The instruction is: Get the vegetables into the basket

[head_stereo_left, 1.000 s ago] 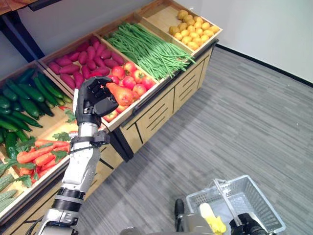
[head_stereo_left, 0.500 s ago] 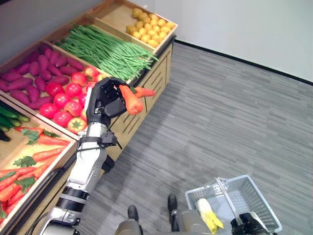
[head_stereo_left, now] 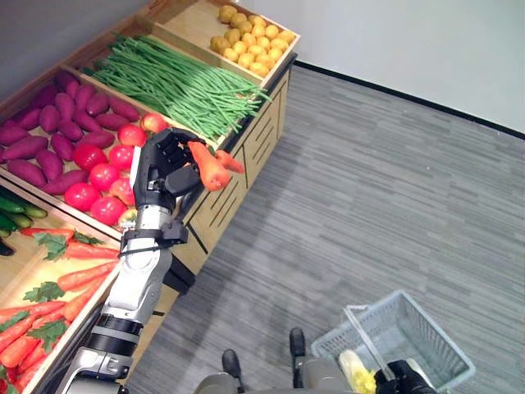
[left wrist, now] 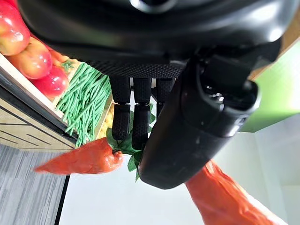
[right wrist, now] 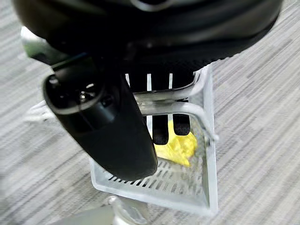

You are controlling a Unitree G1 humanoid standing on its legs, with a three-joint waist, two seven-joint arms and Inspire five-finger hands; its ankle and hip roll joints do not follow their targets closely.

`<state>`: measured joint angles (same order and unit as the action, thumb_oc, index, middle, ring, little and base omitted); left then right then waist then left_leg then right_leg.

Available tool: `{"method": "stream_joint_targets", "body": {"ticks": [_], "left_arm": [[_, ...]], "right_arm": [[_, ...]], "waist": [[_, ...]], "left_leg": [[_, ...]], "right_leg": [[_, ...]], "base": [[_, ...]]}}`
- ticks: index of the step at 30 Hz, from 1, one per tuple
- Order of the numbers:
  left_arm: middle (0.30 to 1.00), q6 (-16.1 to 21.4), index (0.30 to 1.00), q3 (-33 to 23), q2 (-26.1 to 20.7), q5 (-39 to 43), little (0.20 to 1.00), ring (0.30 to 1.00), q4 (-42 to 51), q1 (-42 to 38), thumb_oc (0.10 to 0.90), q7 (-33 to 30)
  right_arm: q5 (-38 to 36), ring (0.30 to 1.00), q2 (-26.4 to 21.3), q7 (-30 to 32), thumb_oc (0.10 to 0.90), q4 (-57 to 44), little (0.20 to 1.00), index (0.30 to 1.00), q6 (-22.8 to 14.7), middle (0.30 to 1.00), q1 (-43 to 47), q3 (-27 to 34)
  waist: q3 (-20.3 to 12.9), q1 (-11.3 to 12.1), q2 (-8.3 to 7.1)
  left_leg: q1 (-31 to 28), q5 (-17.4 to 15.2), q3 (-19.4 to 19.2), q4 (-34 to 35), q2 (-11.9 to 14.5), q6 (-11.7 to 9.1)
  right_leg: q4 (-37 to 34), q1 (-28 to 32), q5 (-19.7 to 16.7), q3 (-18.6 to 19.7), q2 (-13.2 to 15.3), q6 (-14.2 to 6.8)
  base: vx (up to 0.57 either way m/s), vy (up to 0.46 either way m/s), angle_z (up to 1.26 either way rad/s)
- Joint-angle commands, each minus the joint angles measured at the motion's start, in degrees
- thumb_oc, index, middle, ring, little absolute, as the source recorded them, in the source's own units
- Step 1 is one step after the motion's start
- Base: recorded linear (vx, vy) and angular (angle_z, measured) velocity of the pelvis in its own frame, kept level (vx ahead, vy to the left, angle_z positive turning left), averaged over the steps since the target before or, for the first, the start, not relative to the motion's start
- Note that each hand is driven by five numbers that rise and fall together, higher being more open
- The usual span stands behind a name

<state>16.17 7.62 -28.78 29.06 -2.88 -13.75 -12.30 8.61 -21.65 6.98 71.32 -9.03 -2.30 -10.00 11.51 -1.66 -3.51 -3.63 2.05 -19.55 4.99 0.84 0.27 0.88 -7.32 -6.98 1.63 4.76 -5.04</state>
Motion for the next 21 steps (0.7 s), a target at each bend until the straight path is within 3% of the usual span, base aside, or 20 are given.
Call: {"method": "stream_joint_targets", "body": {"ticks": [1,4,6,16,21], "left_arm": [[0.300,6.20,0.300,-2.24,-2.62,-2.23,0.300,0.300,6.10,-4.11,0.400,0.93],[0.300,6.03,0.300,-2.76,-3.11,-2.29,0.300,0.300,6.76,-3.33,0.400,1.38],[0.300,5.97,0.300,-3.83,-3.62,-2.57,0.300,0.300,7.53,-2.47,0.400,1.65],[0.300,5.56,0.300,-3.48,-2.56,-1.95,0.300,0.300,6.91,-2.00,0.400,2.28],[0.300,5.58,0.300,-2.58,-0.56,0.26,0.300,0.300,5.81,-2.78,0.400,2.59]], "right_arm": [[-1.95,0.300,-1.79,1.68,0.400,2.13,0.300,0.300,-0.62,0.300,1.48,-1.89],[-1.35,0.300,-1.96,1.59,0.400,3.14,0.300,0.300,-0.50,0.300,1.93,-2.10],[-0.61,0.300,-2.34,1.53,0.400,3.69,0.300,0.300,-0.21,0.300,1.94,-2.08],[-1.04,0.300,-3.46,1.31,0.400,3.02,0.300,0.300,-0.28,0.300,-0.01,-1.58],[-1.53,0.300,-5.04,1.35,0.400,2.61,0.300,0.300,-0.25,0.300,-0.66,-1.00]], "waist": [[-2.47,1.67,-1.87],[-2.43,2.12,-1.54],[-3.09,2.90,-2.01],[-4.15,1.64,-0.37],[-3.22,0.76,1.11]], "left_leg": [[1.28,-1.65,-1.40,-1.07,2.39,-1.49],[1.80,-2.45,-3.26,-3.48,2.96,-1.16],[1.29,-2.08,-5.92,-3.20,3.21,-1.70],[0.10,0.44,-6.87,-3.09,5.97,-4.47],[2.04,1.45,-5.52,-8.15,8.78,-6.74]], "right_leg": [[8.77,-2.13,-0.51,-4.22,6.80,-6.10],[13.19,-1.87,1.31,-7.47,7.23,-5.24],[10.04,-0.30,1.74,-10.55,7.43,-4.83],[4.65,2.77,4.65,-11.32,3.09,-2.78],[4.40,3.99,6.44,-10.96,0.70,-0.43]], "base": [[-0.09,0.065,-0.63],[-0.06,0.027,-0.58],[-0.02,-0.063,-0.51],[0.03,-0.136,-0.24],[0.01,-0.188,-0.03]]}}
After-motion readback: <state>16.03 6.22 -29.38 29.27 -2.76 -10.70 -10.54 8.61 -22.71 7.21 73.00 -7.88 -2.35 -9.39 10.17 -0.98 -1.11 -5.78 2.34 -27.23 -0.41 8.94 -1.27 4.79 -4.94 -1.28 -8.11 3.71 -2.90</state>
